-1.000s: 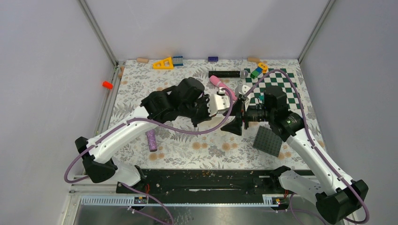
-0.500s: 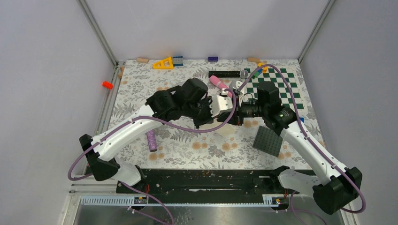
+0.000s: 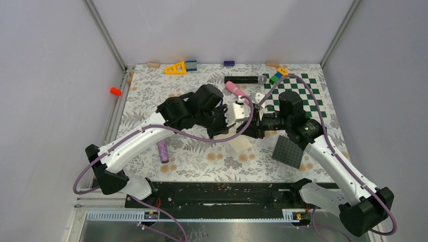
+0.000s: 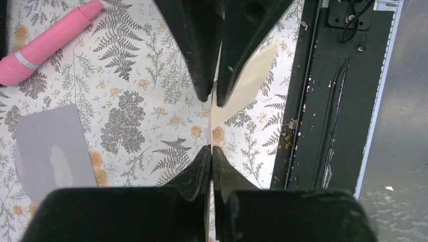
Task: Place the letter into the envelope and seal it
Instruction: Fold the letter.
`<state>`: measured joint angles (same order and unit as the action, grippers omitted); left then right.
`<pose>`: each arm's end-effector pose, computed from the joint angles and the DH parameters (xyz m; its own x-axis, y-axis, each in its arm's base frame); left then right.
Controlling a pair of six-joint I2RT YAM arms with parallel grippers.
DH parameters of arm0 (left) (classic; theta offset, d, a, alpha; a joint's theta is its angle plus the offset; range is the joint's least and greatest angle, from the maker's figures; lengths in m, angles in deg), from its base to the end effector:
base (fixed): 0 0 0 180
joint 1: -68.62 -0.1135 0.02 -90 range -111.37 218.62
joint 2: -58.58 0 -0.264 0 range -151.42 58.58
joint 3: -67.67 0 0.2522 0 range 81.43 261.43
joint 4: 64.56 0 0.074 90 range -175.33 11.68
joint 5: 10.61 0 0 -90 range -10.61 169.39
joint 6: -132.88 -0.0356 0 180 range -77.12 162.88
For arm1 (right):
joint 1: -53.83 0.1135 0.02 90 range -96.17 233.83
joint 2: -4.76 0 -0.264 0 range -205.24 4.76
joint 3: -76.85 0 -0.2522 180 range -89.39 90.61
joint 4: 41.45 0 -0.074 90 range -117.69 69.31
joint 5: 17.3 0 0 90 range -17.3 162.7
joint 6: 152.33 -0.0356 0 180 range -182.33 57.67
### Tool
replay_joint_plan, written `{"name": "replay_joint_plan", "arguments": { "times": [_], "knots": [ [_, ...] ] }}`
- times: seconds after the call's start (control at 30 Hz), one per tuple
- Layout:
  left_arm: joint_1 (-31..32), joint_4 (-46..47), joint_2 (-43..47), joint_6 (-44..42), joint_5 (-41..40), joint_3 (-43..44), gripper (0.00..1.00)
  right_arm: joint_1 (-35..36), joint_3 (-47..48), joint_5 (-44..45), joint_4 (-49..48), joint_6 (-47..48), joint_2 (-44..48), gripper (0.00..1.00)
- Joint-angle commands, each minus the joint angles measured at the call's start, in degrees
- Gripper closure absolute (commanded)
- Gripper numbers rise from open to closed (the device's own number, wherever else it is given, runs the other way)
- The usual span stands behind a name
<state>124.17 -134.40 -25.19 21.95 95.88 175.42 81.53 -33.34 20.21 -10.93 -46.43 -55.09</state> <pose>0.1597 -0.2507 0.4008 -0.0568 0.6883 -0.7232 0.9880 0.1430 0.0585 0.1864 0.1298 0.3518 -0.0413 -0.2101 -0.9768 -0.9898 0.1417 0.0114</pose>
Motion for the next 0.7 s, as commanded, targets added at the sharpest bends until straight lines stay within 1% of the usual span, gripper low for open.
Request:
{"name": "replay_joint_plan", "arguments": {
  "times": [0.0,0.03,0.07,0.1,0.13,0.17,0.2,0.27,0.33,0.37,0.4,0.47,0.5,0.57,0.6,0.67],
  "knots": [
    [-0.3,1.1,0.6,0.3,1.5,1.0,1.00,0.3,-0.6,1.8,1.7,2.8,0.9,0.87],
    [-0.4,1.1,0.6,0.4,1.5,1.1,1.00,0.3,-0.6,1.9,1.8,2.9,1.0,0.88],
    [-0.4,1.1,0.7,0.4,1.3,1.1,1.00,0.3,-0.6,1.9,1.9,2.9,1.0,0.84],
    [-0.4,1.1,0.7,0.4,1.3,1.1,1.00,0.3,-0.6,1.9,1.9,2.9,1.1,0.73],
    [-0.4,1.1,0.8,0.4,1.3,1.1,1.00,0.3,-0.7,2.0,1.9,2.9,1.2,0.57],
    [-0.5,1.1,0.9,0.4,1.3,1.1,1.00,0.3,-0.7,2.1,1.9,2.9,1.3,0.51],
    [-0.5,1.1,0.9,0.4,1.2,1.1,1.00,0.3,-0.7,2.3,2.0,2.9,1.4,0.52],
    [-0.6,1.1,1.1,0.4,1.1,1.1,1.00,0.3,-0.6,2.7,2.0,2.8,1.4,0.73],
    [-0.7,1.2,1.4,0.4,0.9,1.0,1.00,0.3,-0.8,3.2,2.2,2.9,1.5,0.85],
    [-0.8,1.3,1.6,0.4,0.9,0.9,1.00,0.3,-0.7,3.3,2.4,3.1,1.4,0.87],
    [-0.8,1.4,1.7,0.4,0.8,0.9,1.00,0.3,-0.8,3.3,2.7,3.2,1.4,0.81],
    [-0.9,1.5,1.9,0.4,0.7,0.8,1.00,0.3,-0.8,3.4,2.8,3.1,1.5,0.58],
    [-1.0,1.5,2.1,0.4,0.5,0.8,1.00,0.3,-0.9,3.5,2.8,3.1,1.7,0.55],
    [-1.1,1.7,2.3,0.4,0.4,0.7,1.00,0.3,-0.8,3.5,3.1,3.3,1.9,0.56],
    [-1.2,1.7,2.5,0.3,0.3,0.6,1.00,0.3,-0.8,3.6,3.3,3.5,1.9,0.59],
    [-1.4,1.8,2.9,0.3,0.4,0.5,1.00,0.3,-0.8,3.8,3.7,3.6,1.9,0.82]
  ]
}}
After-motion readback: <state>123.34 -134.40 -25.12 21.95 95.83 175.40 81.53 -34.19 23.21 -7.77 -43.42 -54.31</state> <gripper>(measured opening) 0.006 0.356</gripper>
